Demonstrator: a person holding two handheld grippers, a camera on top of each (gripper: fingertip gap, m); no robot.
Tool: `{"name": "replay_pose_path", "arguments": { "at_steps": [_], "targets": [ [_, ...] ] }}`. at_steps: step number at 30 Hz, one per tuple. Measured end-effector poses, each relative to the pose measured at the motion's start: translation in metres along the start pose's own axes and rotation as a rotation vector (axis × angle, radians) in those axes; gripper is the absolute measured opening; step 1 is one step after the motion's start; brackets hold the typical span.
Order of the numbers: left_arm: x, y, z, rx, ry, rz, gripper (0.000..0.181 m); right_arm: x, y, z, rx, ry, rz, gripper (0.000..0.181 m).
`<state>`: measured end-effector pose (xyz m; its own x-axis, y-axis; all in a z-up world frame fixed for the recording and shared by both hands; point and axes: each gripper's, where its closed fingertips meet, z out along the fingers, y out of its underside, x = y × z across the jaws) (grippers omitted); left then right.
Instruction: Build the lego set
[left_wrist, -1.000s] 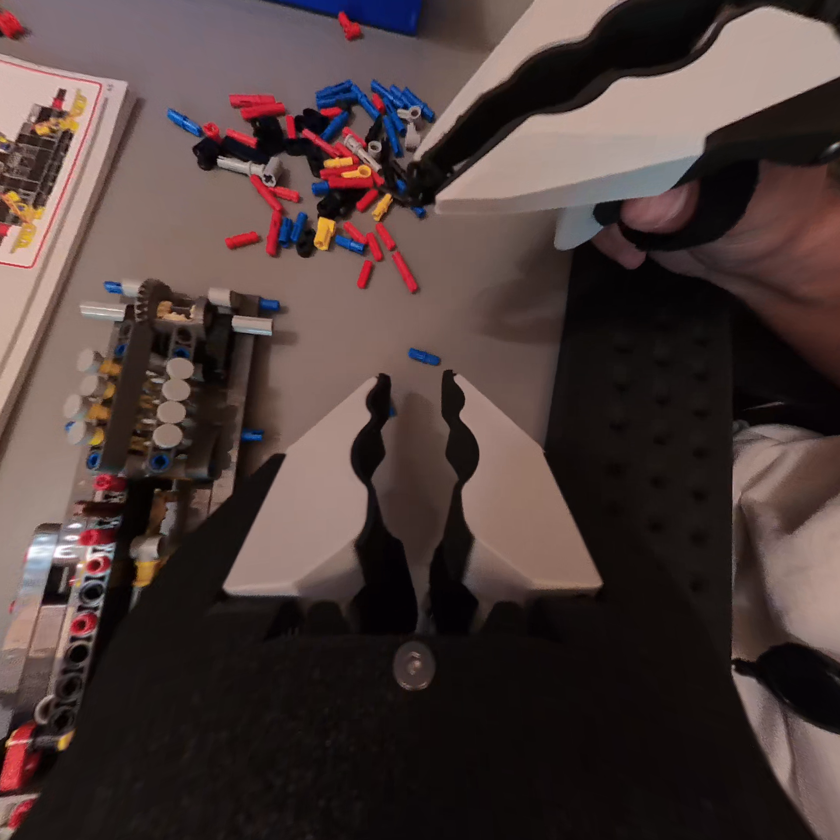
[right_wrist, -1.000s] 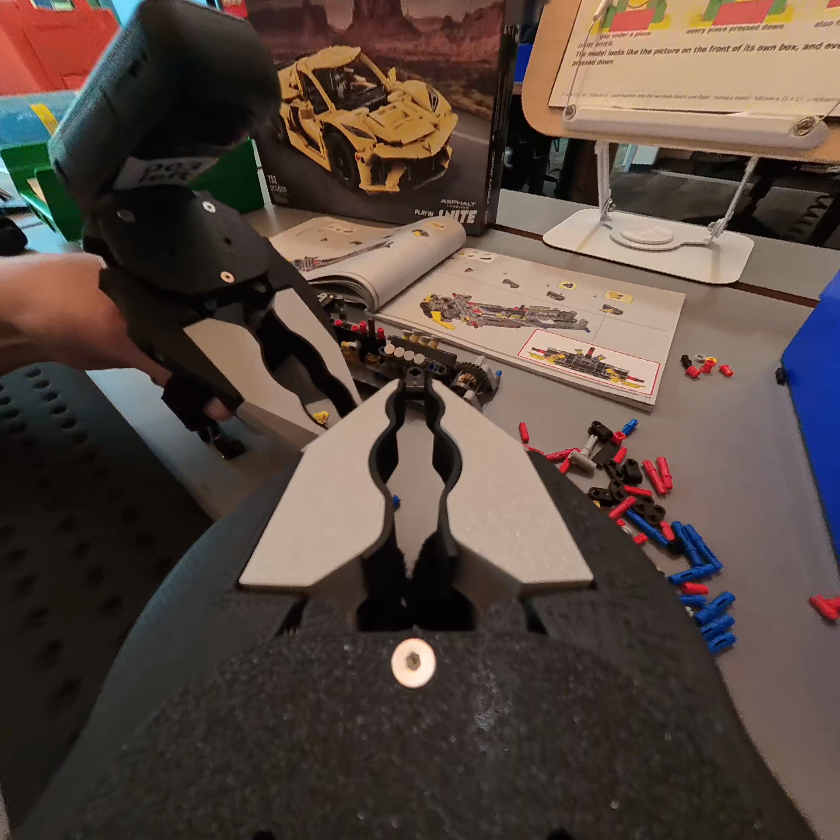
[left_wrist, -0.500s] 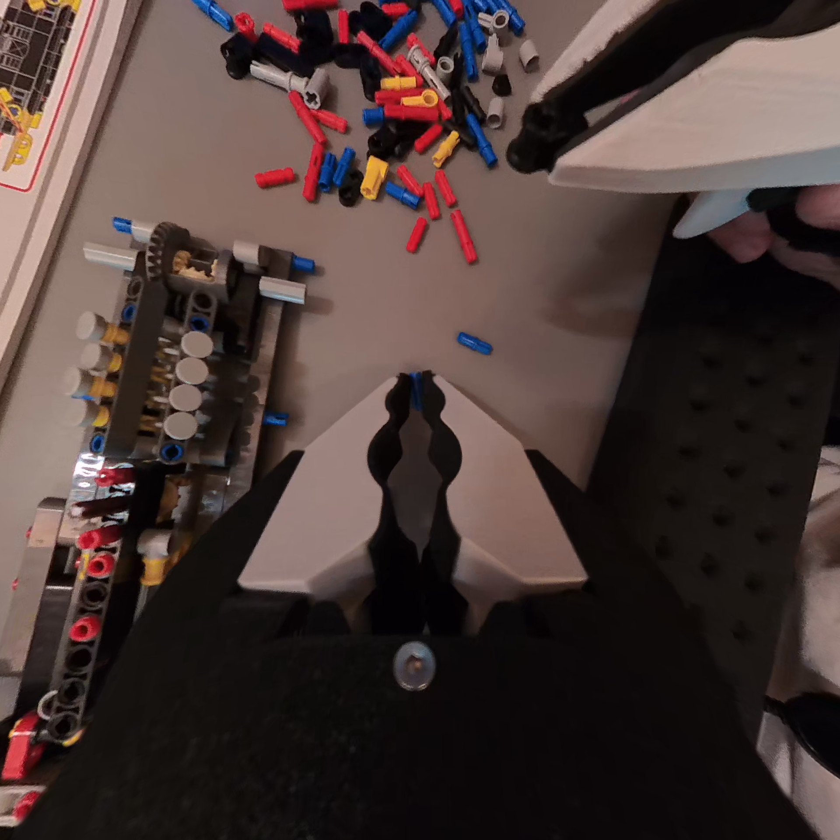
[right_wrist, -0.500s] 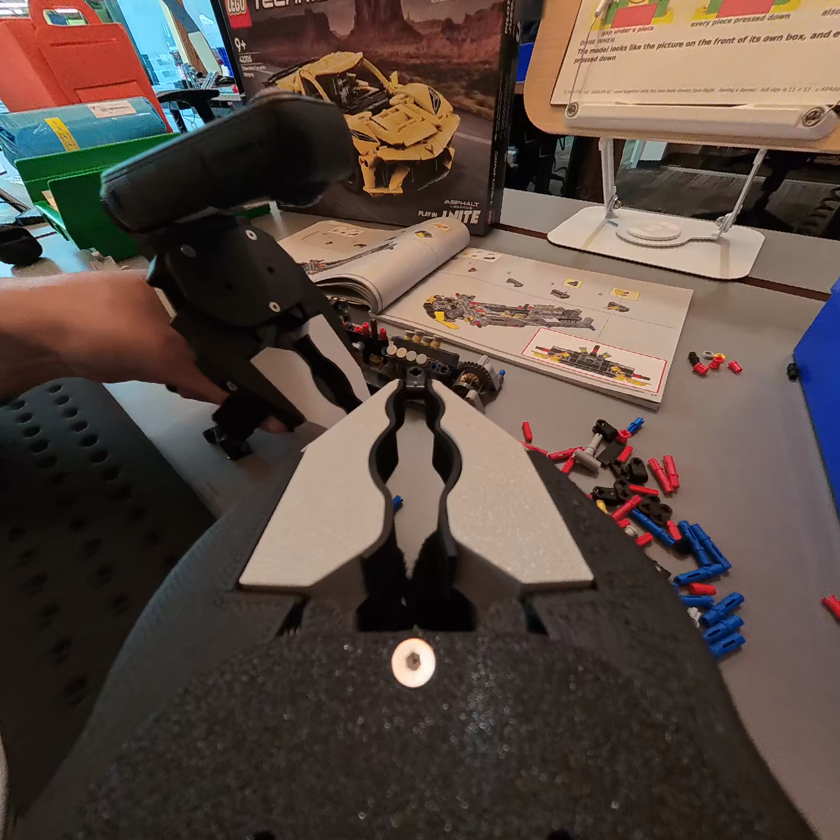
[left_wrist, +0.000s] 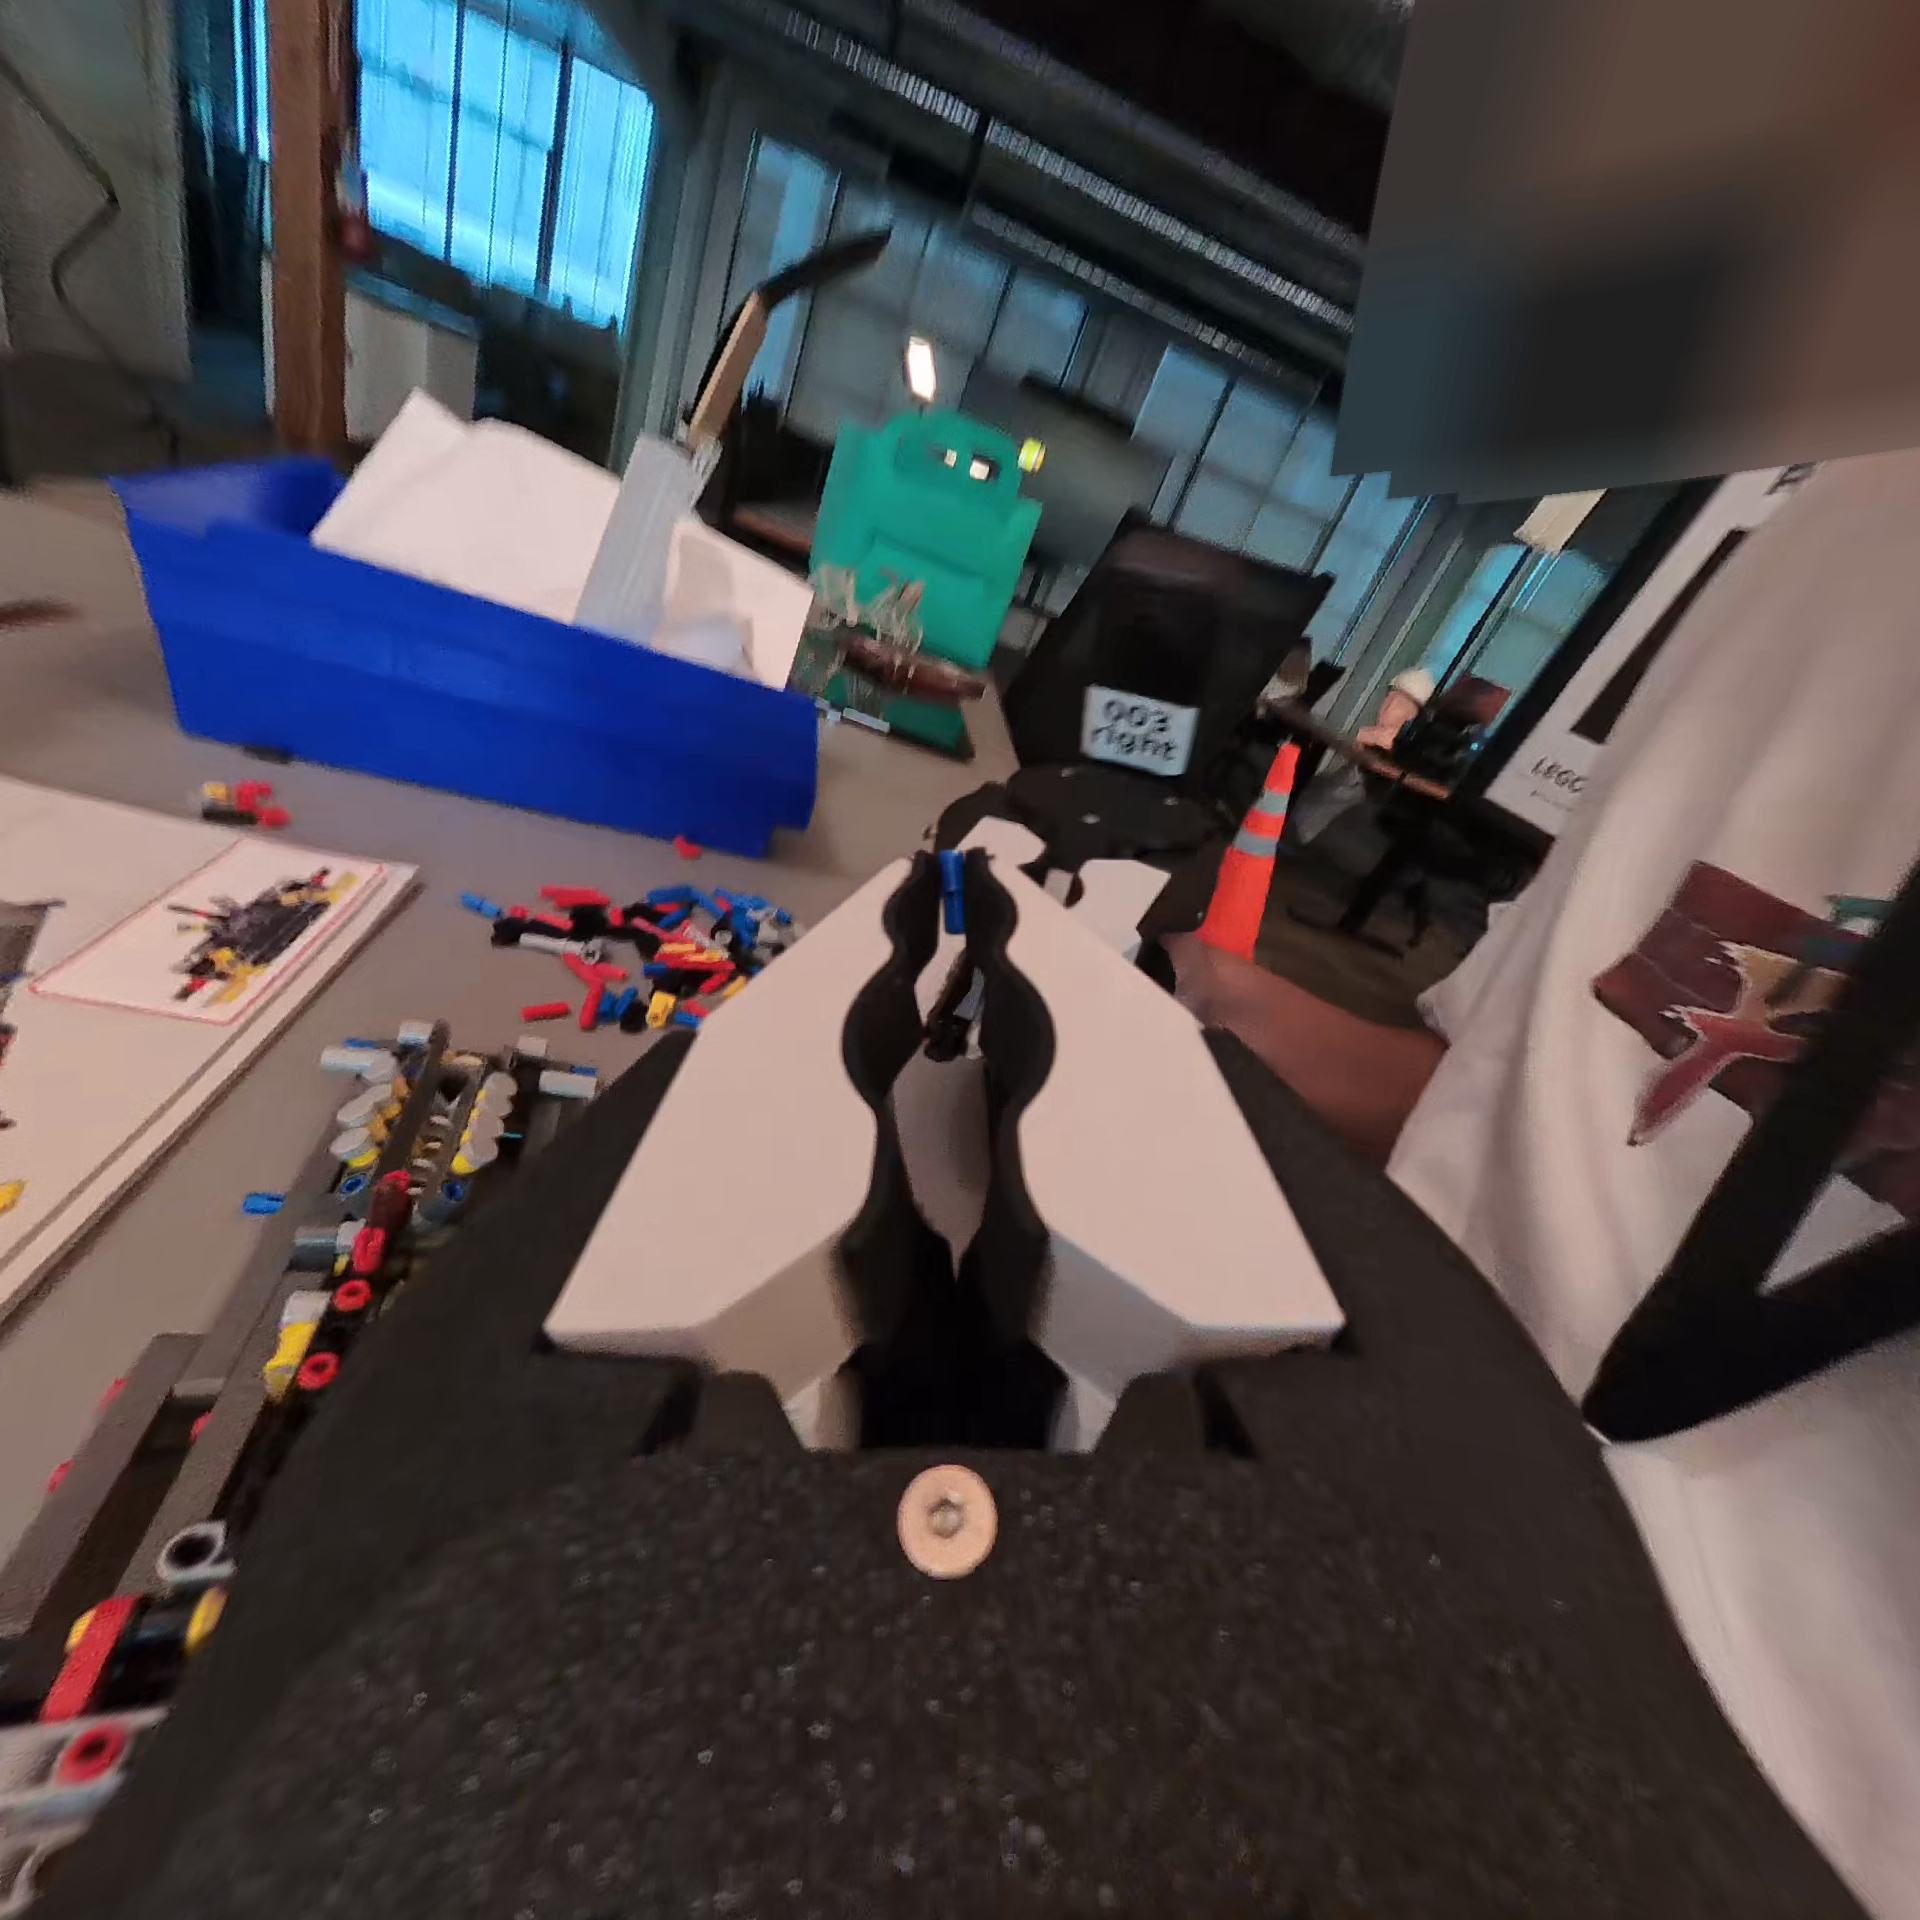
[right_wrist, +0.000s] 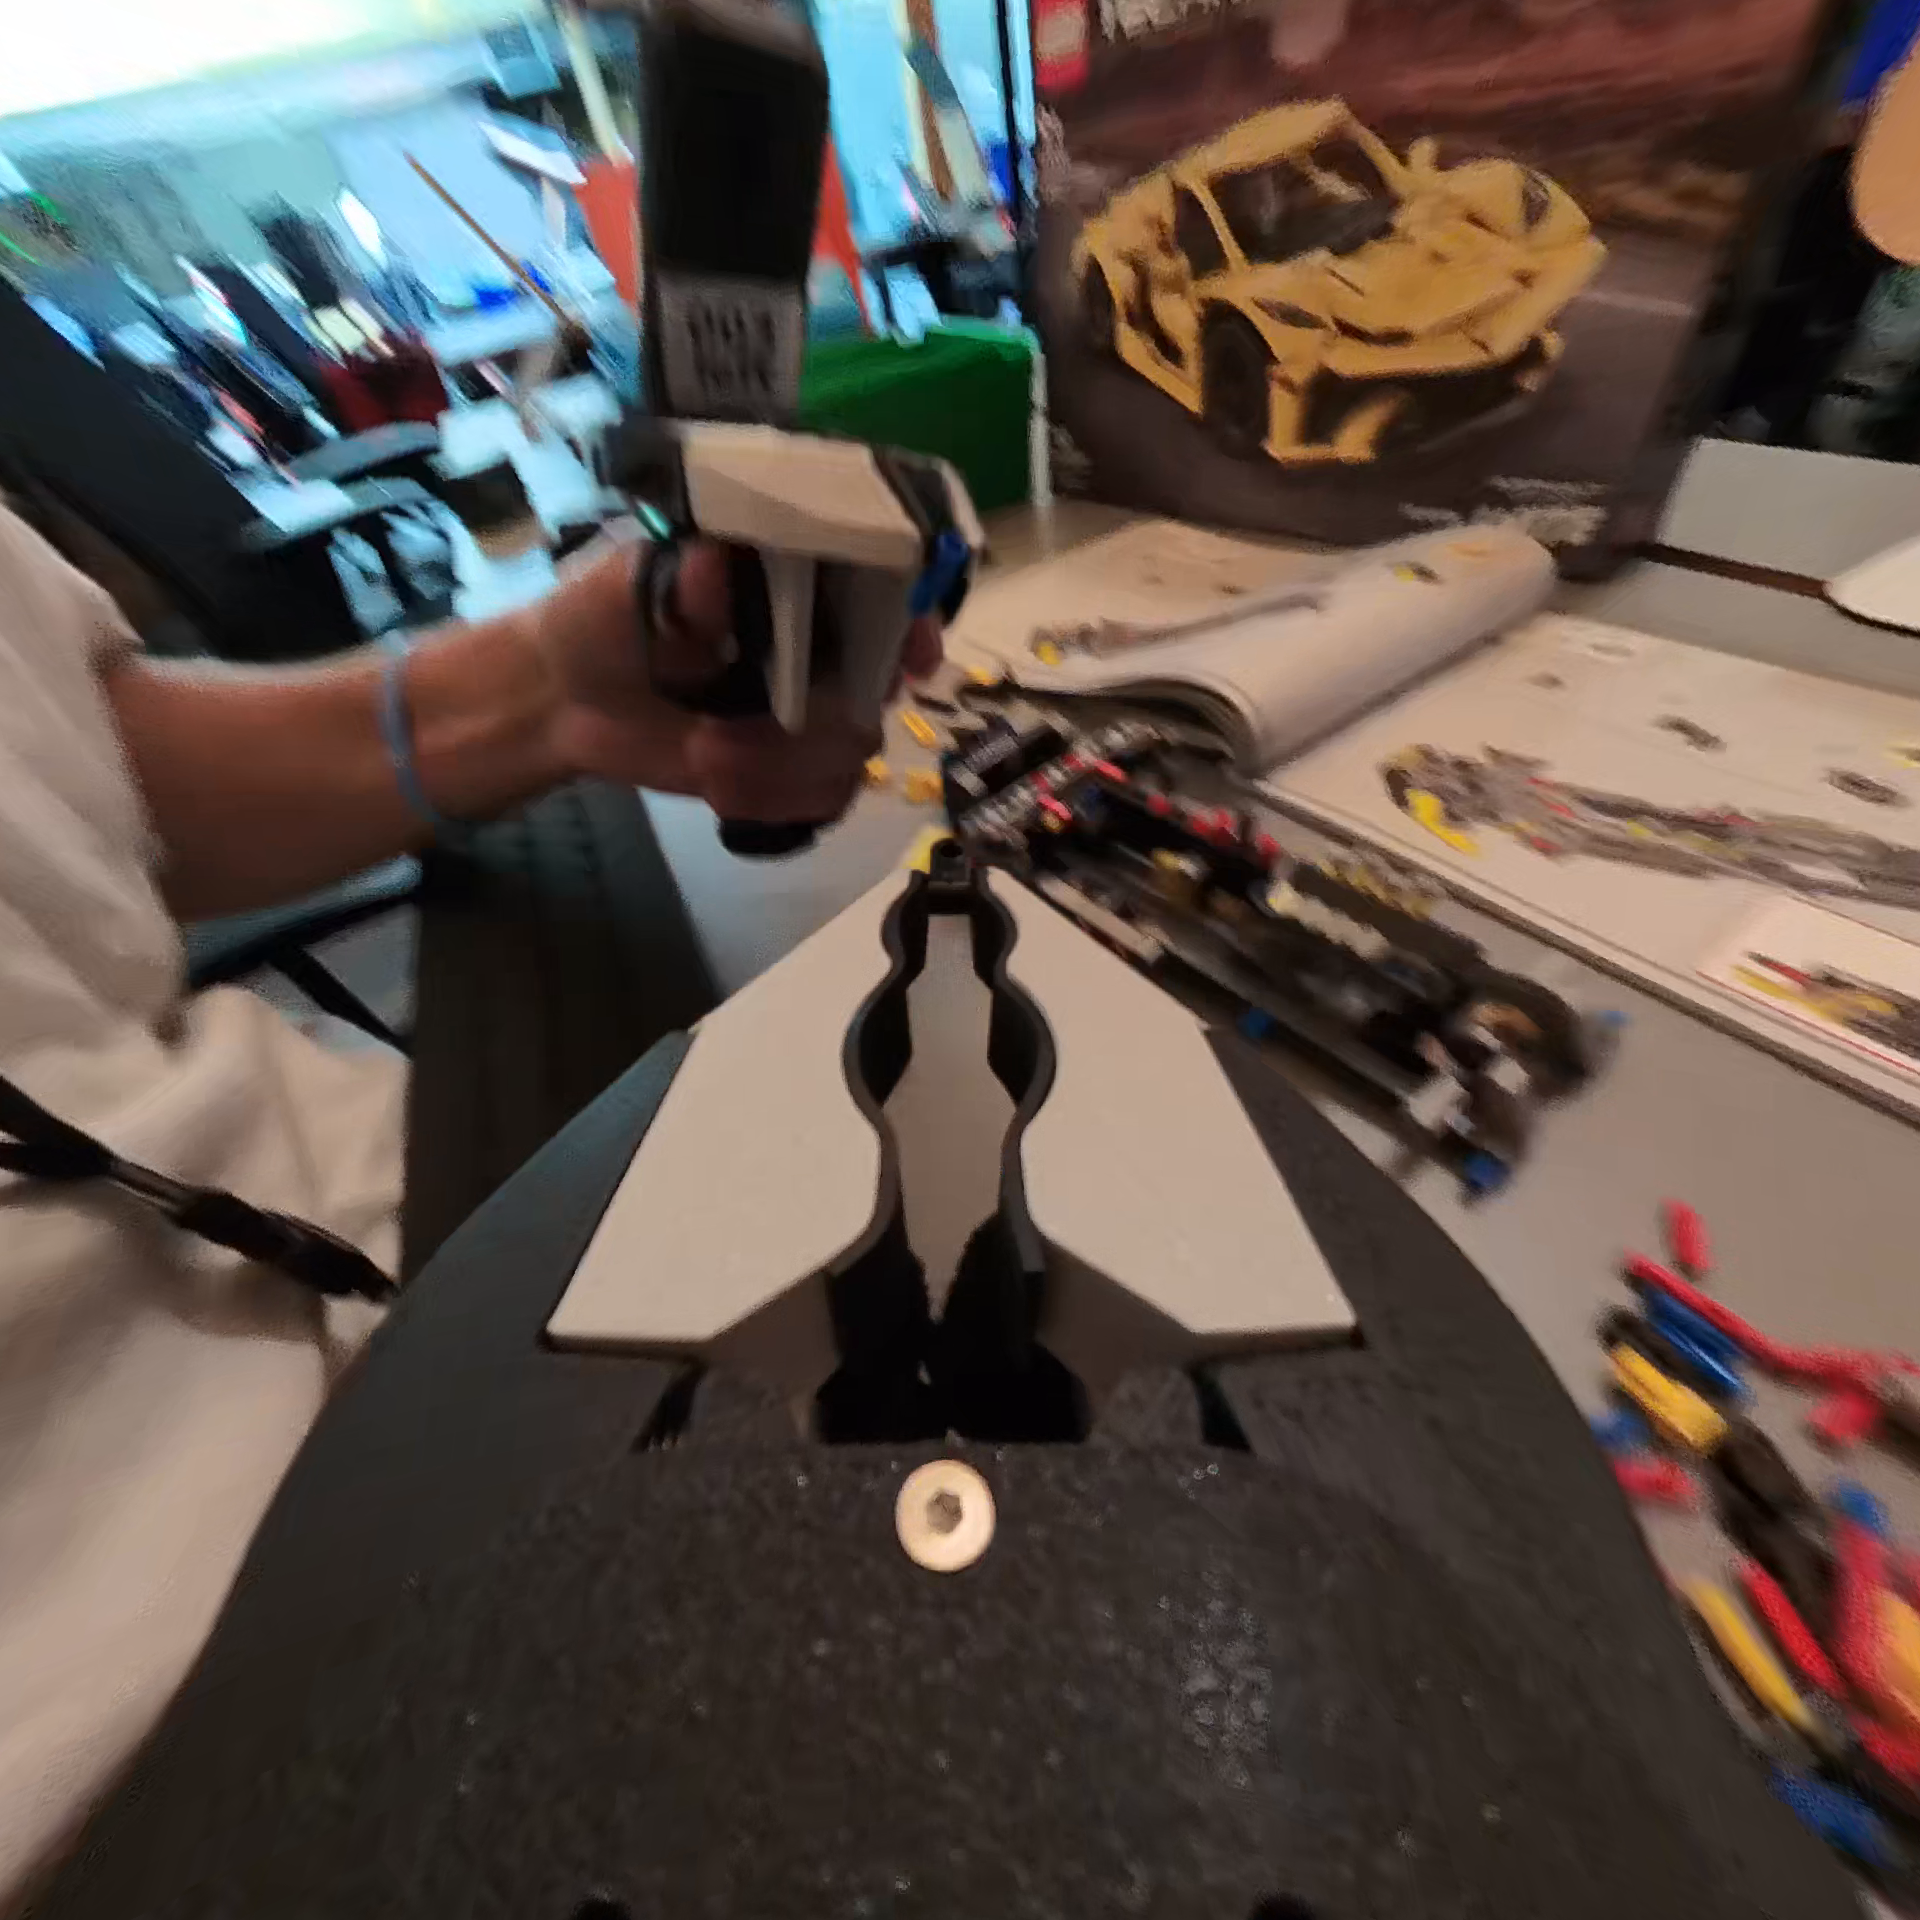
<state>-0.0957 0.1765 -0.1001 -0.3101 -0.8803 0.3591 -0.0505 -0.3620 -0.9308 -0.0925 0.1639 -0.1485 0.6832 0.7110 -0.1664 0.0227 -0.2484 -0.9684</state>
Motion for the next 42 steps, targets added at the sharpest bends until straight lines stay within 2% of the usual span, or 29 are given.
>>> {"name": "replay_pose_path", "arguments": {
  "at_steps": [3, 7, 9, 12, 15, 25, 32, 42],
  "targets": [
    [0.013, -0.007, -0.024, 0.074, 0.050, 0.047, 0.002, -0.021, -0.019, 0.027, 0.081, -0.162, 0.116, 0.006],
    [-0.002, -0.015, -0.049, 0.097, 0.053, -0.091, 0.002, -0.020, -0.031, 0.065, 0.068, -0.230, 0.191, 0.006],
    [-0.014, -0.013, -0.057, 0.103, 0.035, -0.145, 0.002, -0.024, -0.040, 0.075, 0.085, -0.310, 0.265, 0.006],
    [-0.024, -0.011, -0.062, 0.140, 0.030, -0.238, 0.002, -0.021, -0.041, 0.085, 0.073, -0.308, 0.266, 0.006],
    [-0.025, -0.013, -0.063, 0.176, 0.050, -0.296, 0.002, -0.018, -0.040, 0.084, 0.083, -0.292, 0.282, 0.006],
    [-0.022, -0.010, -0.059, 0.161, 0.032, -0.243, 0.002, -0.012, -0.043, 0.075, 0.122, -0.310, 0.348, 0.006],
    [-0.014, -0.011, -0.053, 0.170, 0.085, -0.244, 0.002, -0.020, -0.049, 0.071, 0.151, -0.387, 0.390, 0.006],
    [-0.009, -0.013, -0.054, 0.188, 0.132, -0.275, 0.002, -0.021, -0.050, 0.068, 0.166, -0.411, 0.408, 0.006]
  ]
}}
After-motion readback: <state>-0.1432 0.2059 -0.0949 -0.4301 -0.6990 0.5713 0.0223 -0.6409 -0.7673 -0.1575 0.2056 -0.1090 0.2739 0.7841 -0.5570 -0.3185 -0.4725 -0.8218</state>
